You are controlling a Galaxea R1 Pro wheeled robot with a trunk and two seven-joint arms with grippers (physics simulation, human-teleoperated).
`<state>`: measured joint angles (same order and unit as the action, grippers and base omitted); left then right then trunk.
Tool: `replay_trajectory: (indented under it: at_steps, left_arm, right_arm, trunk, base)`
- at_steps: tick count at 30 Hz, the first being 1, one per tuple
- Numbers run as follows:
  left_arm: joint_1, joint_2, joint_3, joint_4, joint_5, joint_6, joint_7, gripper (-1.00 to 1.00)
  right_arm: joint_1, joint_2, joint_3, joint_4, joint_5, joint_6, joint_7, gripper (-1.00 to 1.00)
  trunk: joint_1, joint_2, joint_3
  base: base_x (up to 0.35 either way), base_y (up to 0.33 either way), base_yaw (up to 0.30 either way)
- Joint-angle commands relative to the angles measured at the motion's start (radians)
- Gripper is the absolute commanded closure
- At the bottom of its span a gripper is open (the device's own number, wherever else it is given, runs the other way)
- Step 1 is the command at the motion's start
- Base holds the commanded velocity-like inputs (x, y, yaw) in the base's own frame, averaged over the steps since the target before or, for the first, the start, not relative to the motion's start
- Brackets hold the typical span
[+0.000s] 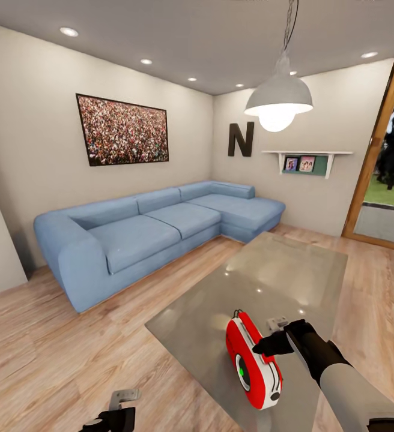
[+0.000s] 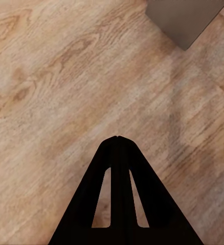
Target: Turn on the radio receiver that's on the table in the living room.
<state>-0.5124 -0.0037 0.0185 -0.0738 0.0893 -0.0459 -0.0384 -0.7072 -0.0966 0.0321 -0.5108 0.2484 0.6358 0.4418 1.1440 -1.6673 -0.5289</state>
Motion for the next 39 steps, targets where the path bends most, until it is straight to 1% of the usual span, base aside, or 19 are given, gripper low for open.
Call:
replay_trajectory:
  at_steps: [1,29,39]
  left_arm:
    - [0.000,0.000,0.000,0.000,-0.001,0.000,0.000,1.00]
    - [0.000,0.002,0.000,0.000,-0.002,0.000,0.002,1.00]
    - [0.000,0.002,0.000,0.000,-0.002,0.000,0.002,1.00]
  right_arm:
    - [0.000,0.000,0.000,0.000,0.000,0.000,-0.001,-1.00]
    - [0.000,0.000,-0.001,-0.001,0.002,-0.001,-0.002,-1.00]
    - [0.000,0.000,-0.001,-0.001,0.002,-0.001,-0.002,-1.00]
  trunk:
    - [-0.004,0.007,0.003]
    - [-0.111,0.203,0.091]
    - [-0.150,0.273,0.122]
  base:
    - [0.000,0.000,0.000]
    - [-0.002,-0.001,0.000]
    - [-0.231,-0.132,0.000]
